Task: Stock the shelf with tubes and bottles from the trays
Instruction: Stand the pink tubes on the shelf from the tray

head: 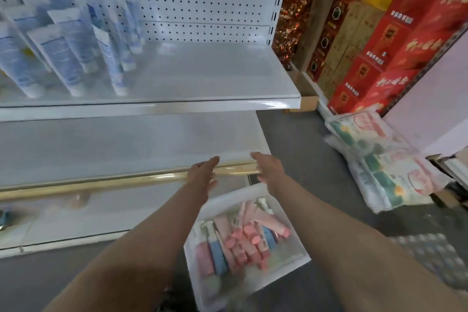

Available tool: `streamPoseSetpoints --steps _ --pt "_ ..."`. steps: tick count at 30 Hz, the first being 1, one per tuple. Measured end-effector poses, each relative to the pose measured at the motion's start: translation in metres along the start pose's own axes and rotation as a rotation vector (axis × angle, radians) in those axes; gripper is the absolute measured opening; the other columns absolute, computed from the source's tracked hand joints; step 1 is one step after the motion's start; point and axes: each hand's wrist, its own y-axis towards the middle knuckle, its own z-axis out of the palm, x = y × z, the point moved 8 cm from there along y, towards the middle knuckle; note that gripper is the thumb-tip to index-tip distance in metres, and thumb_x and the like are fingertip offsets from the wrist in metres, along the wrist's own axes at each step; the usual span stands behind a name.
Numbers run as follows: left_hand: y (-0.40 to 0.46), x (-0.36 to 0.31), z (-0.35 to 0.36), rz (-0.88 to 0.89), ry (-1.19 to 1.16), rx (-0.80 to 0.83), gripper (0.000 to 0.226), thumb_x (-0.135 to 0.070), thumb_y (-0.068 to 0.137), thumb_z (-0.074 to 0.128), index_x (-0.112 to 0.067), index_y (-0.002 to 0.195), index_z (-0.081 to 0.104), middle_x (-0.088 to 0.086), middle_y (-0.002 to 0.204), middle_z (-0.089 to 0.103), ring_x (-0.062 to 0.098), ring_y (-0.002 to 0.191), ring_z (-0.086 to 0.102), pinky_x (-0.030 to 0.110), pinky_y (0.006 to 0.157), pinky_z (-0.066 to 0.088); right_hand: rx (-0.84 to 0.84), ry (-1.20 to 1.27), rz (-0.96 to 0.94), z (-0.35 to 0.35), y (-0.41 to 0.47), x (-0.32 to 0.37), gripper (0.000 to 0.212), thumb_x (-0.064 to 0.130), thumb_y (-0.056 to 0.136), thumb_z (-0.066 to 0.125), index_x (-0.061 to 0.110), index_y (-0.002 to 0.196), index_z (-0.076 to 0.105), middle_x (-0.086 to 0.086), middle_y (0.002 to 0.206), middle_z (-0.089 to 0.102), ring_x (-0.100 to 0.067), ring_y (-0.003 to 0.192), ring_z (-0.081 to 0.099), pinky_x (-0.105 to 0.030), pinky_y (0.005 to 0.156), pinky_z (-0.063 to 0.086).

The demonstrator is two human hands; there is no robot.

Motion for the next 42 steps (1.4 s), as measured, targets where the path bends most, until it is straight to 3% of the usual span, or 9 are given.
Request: streamPoseSetpoints --steps 4,16,22,25,28,32,35,40,42 --pt "0.012 0.05 -0.003 -0.114 0.071 0.008 0.034 -0.029 0.084 0.079 -0.01 0.105 0.06 0.004 0.08 0.051 0.015 0.07 0.051 0.034 0.077 0.052 -0.005 -0.005 0.127 -0.007 0.012 -0.059 0.037 0.045 0.076 0.072 0.014 0.097 0.065 -0.006 0.087 0.061 -0.024 0.08 0.059 -0.042 0.085 0.053" --pt "0.08 0.167 -0.016 -0.325 0.357 -0.008 0.029 -0.037 0.09 0.071 -0.009 0.092 0.064 0.007 0.083 0.056 0.021 0.08 0.056 0.036 0.079 0.053 -0.043 -0.228 0.387 -0.009 0.05 -0.198 0.027 0.035 0.092 0.061 0.015 0.075 0.062 0.002 0.064 0.058 -0.014 0.058 0.056 -0.031 0.066 0.05" --pt "0.122 0.209 0.0 -0.334 0.531 0.073 0.027 -0.045 0.095 0.062 -0.018 0.09 0.065 -0.001 0.082 0.064 0.018 0.078 0.063 0.042 0.097 0.053 0.004 -0.291 0.374 0.023 0.084 -0.236 0.041 0.047 0.096 0.053 0.011 0.09 0.073 -0.012 0.087 0.074 -0.027 0.081 0.07 -0.042 0.078 0.057" --pt "0.139 0.227 0.008 -0.361 0.577 0.095 0.042 -0.049 0.098 0.053 -0.011 0.114 0.064 -0.005 0.083 0.062 0.012 0.072 0.061 0.028 0.075 0.051 -0.007 -0.215 0.382 0.03 0.1 -0.253 0.036 0.046 0.095 0.057 0.013 0.089 0.072 -0.001 0.08 0.071 -0.019 0.071 0.066 -0.033 0.068 0.054" --pt "0.151 0.239 0.013 -0.39 0.615 0.114 0.045 -0.049 0.101 0.045 -0.009 0.112 0.062 -0.001 0.082 0.065 0.01 0.066 0.061 0.02 0.052 0.04 -0.039 -0.153 0.41 0.032 0.111 -0.268 0.036 0.048 0.09 0.06 0.014 0.094 0.071 -0.002 0.086 0.073 -0.021 0.075 0.064 -0.038 0.077 0.055" --pt "0.159 0.254 0.022 -0.493 0.549 0.149 0.052 -0.054 0.099 0.046 -0.005 0.102 0.063 0.004 0.076 0.068 0.018 0.064 0.067 0.033 0.071 0.056 -0.086 -0.142 0.414 0.035 0.12 -0.278 0.042 0.054 0.086 0.058 0.019 0.106 0.07 -0.004 0.095 0.075 -0.023 0.078 0.059 -0.045 0.086 0.053" --pt "0.162 0.265 0.024 -0.554 0.56 0.168 0.058 -0.063 0.095 0.046 -0.01 0.105 0.066 0.011 0.095 0.075 0.029 0.088 0.073 0.042 0.088 0.058 -0.069 -0.171 0.418 0.036 0.124 -0.285 0.041 0.055 0.089 0.058 0.018 0.098 0.072 -0.006 0.088 0.074 -0.025 0.076 0.064 -0.044 0.084 0.055" --pt "0.161 0.277 0.022 -0.603 0.575 0.159 0.046 -0.047 0.096 0.058 -0.007 0.119 0.062 0.011 0.089 0.072 0.028 0.085 0.071 0.036 0.076 0.06 -0.096 -0.098 0.46 0.034 0.123 -0.296 0.038 0.051 0.089 0.063 0.017 0.104 0.071 0.002 0.081 0.072 -0.018 0.071 0.066 -0.032 0.066 0.055" --pt "0.157 0.278 0.024 -0.627 0.538 0.178 0.042 -0.037 0.096 0.064 -0.004 0.122 0.061 0.011 0.087 0.069 0.025 0.078 0.068 0.035 0.072 0.058 -0.096 0.049 0.482 0.035 0.12 -0.3 0.032 0.046 0.088 0.069 0.017 0.103 0.069 -0.001 0.083 0.074 -0.022 0.077 0.072 -0.039 0.076 0.061"
